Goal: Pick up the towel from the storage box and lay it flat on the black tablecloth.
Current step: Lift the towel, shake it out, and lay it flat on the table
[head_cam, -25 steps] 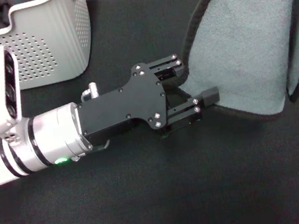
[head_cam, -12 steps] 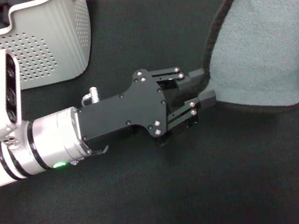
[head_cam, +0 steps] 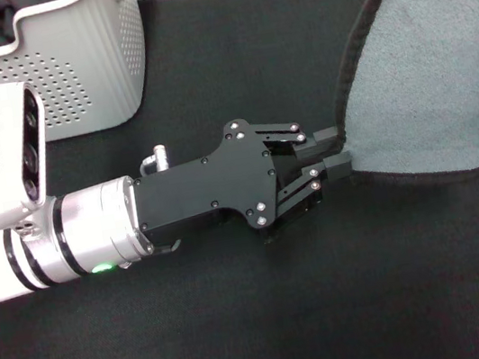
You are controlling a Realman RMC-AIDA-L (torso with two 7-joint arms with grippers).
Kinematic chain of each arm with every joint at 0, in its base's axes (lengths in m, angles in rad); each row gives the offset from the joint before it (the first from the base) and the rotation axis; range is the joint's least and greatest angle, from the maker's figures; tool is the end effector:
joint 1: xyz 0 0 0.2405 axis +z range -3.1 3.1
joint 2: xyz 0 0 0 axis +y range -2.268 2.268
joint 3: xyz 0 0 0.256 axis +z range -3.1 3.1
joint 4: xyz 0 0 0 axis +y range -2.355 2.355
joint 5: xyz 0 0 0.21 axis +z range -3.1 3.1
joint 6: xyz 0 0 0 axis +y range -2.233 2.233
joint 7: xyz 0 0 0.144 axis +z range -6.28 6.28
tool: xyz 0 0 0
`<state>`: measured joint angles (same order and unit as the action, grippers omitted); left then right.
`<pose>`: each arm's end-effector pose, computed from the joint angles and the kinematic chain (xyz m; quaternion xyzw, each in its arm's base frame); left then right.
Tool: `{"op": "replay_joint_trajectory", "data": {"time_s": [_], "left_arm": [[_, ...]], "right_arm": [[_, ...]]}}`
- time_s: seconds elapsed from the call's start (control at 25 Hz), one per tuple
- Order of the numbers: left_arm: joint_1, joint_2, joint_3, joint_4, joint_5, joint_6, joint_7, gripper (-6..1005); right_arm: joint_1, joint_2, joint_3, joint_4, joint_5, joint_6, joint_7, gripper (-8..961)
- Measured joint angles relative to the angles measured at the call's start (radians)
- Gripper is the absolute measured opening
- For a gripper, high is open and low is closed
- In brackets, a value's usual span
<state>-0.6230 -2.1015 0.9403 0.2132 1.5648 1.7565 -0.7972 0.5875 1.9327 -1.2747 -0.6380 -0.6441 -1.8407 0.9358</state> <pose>-0.2000 0.2858 -0.0581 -0.8965 -0.0318 -0.4390 0.0497 0.1332 0.3378 0.1021 -0.7454 -0.1458 0.6269 0.1735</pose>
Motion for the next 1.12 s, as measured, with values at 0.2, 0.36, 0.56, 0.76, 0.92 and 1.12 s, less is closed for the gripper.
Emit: {"op": "replay_joint_trajectory", "data": {"time_s": [0.2, 0.36, 0.56, 0.76, 0.92, 1.12], "left_arm": [[0.002, -0.001, 0.000, -0.005, -0.001, 0.000, -0.012, 218], [-0.004, 0.002, 0.001, -0.008, -0.001, 0.006, -0.044, 229], [-0.005, 0.002, 0.002, -0.007, -0.001, 0.022, -0.055, 242], [-0.004, 0.001, 0.017, -0.007, -0.006, 0.055, -0.057, 339], [-0.003, -0.001, 0.017, -0.010, -0.008, 0.056, -0.057, 429], [-0.001, -0.003, 0.017, -0.010, -0.008, 0.054, -0.057, 426]], "right_arm": [[0.000, 0.001, 0.000, 0.003, 0.000, -0.003, 0.000, 65], [0.000, 0.003, 0.000, 0.004, -0.001, -0.007, 0.000, 68], [-0.001, 0.010, 0.000, 0.013, -0.001, -0.013, -0.003, 71], [-0.002, 0.016, 0.000, 0.016, -0.001, -0.020, -0.009, 74], [-0.002, 0.017, 0.000, 0.017, -0.001, -0.021, -0.009, 77], [-0.002, 0.020, 0.000, 0.017, -0.001, -0.021, -0.009, 80]]}}
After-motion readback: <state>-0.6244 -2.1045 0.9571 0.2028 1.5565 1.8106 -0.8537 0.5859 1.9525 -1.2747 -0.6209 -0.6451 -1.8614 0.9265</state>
